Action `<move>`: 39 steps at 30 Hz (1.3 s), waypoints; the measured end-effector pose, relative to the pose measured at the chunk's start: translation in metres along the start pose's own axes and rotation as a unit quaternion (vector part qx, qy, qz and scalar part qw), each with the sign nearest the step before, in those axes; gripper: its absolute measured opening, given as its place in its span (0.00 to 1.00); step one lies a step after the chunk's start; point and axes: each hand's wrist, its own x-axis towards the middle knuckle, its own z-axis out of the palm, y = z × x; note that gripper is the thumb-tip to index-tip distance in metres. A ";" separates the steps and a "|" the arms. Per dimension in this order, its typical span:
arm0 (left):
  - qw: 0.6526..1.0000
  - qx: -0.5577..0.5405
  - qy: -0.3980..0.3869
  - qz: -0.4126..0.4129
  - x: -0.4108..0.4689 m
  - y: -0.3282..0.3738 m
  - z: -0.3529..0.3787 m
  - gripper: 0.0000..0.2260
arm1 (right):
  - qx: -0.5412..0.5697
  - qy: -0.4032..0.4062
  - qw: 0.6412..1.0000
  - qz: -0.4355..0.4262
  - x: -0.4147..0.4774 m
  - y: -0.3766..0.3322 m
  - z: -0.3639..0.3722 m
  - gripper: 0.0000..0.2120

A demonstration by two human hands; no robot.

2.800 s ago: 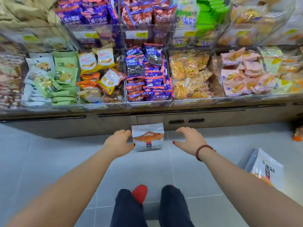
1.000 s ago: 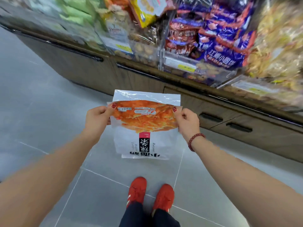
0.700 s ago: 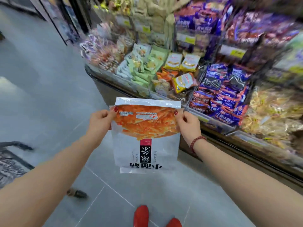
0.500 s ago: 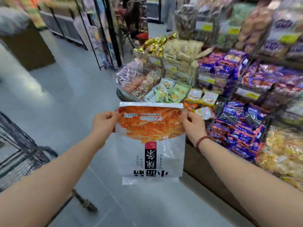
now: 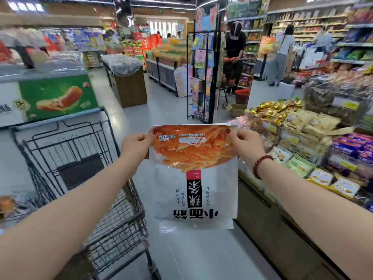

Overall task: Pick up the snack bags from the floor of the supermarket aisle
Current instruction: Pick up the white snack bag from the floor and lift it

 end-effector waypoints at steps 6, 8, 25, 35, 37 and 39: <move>0.998 0.007 0.067 0.011 0.033 0.001 -0.115 0.22 | -0.001 -0.045 0.998 -0.039 0.017 -0.074 0.098 0.21; 0.996 0.007 0.089 0.014 0.043 0.000 -0.146 0.19 | 0.019 -0.066 0.996 -0.057 0.023 -0.098 0.127 0.21; 0.950 0.068 0.305 0.001 0.175 -0.029 -0.279 0.19 | 0.089 -0.231 0.965 -0.090 0.148 -0.164 0.367 0.17; 0.927 0.049 0.360 -0.089 0.254 -0.116 -0.349 0.29 | 0.048 -0.316 0.944 -0.084 0.191 -0.151 0.521 0.16; 0.928 0.052 0.353 -0.110 0.275 -0.144 -0.360 0.34 | 0.028 -0.311 0.947 -0.072 0.195 -0.136 0.555 0.17; 0.924 0.064 0.352 -0.137 0.294 -0.173 -0.369 0.31 | 0.004 -0.312 0.948 -0.064 0.196 -0.121 0.588 0.17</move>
